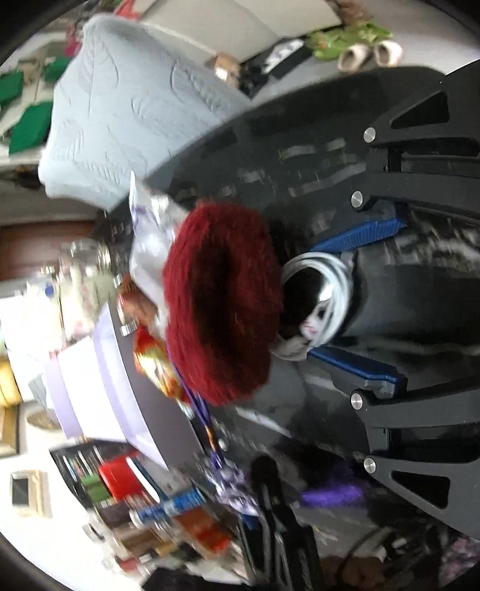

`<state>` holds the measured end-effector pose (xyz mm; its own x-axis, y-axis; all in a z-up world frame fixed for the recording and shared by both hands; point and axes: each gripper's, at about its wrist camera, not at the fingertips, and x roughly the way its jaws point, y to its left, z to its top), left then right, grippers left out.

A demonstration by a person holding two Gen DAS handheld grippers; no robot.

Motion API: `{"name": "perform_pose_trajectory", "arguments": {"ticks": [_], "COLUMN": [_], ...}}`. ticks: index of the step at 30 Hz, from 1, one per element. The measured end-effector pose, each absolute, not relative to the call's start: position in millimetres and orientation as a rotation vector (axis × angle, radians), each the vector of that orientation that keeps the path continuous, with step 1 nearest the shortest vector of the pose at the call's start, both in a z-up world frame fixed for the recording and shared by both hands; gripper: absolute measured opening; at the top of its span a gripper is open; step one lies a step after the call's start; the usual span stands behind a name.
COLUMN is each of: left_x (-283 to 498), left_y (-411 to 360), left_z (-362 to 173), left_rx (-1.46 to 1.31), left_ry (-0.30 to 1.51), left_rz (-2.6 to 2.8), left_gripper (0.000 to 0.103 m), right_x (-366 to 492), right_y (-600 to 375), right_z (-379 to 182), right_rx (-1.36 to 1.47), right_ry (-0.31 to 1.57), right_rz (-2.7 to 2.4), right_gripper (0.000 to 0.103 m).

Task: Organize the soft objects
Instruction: 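Grasp the white coiled cable with the right tool while the left tool holds the pouch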

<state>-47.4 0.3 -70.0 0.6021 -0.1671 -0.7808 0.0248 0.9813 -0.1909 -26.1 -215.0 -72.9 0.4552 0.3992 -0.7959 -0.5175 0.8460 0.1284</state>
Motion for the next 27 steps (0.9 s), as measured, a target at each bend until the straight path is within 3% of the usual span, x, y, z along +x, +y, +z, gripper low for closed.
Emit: {"name": "perform_pose_trajectory", "arguments": {"ticks": [3,4,5,6,9,12,13,14,27], "left_x": [-53.9,-55.8,-57.9,-59.6,-63.4,-66.7,-67.2,-67.4,-82.1], "left_y": [3.1,5.1,7.4,9.4,15.5,22.8,25.6,28.1,65.2], "left_z": [-67.7,-66.9,-66.6,-66.8,-67.9,-68.4,-68.5,-68.6,-63.6], "left_rx": [-0.174,-0.178,-0.183,-0.187,-0.197,-0.211,-0.217,-0.222,-0.265], "left_ry": [0.907,0.902,0.899,0.897,0.895,0.89,0.887,0.885,0.845], "left_rz": [-0.101,-0.094,-0.086,-0.078,-0.055,-0.033,-0.025,-0.019,0.089], "left_gripper": [0.052,0.052,0.052,0.052,0.052,0.052,0.052,0.052,0.052], "right_x": [-35.1,-36.6,-37.2,-35.5,-29.0,-21.8,-21.0,-21.6,-39.7], "right_y": [-207.8,-204.9,-200.8,-198.2,-189.3,-178.6,-174.1,-171.1,-121.1], "right_z": [-70.8,-70.9,-72.2,-73.9,-79.1,-80.5,-80.3,-80.6,-70.0], "right_rx": [-0.141,-0.155,-0.178,-0.191,-0.195,-0.219,-0.239,-0.262,-0.181], "right_ry": [0.926,0.909,0.897,0.892,0.887,0.869,0.859,0.853,0.912], "right_rz": [0.627,0.62,0.603,0.59,0.591,0.578,0.572,0.565,0.952], "right_gripper": [0.052,0.058,0.074,0.082,0.085,0.078,0.06,0.053,0.051]}}
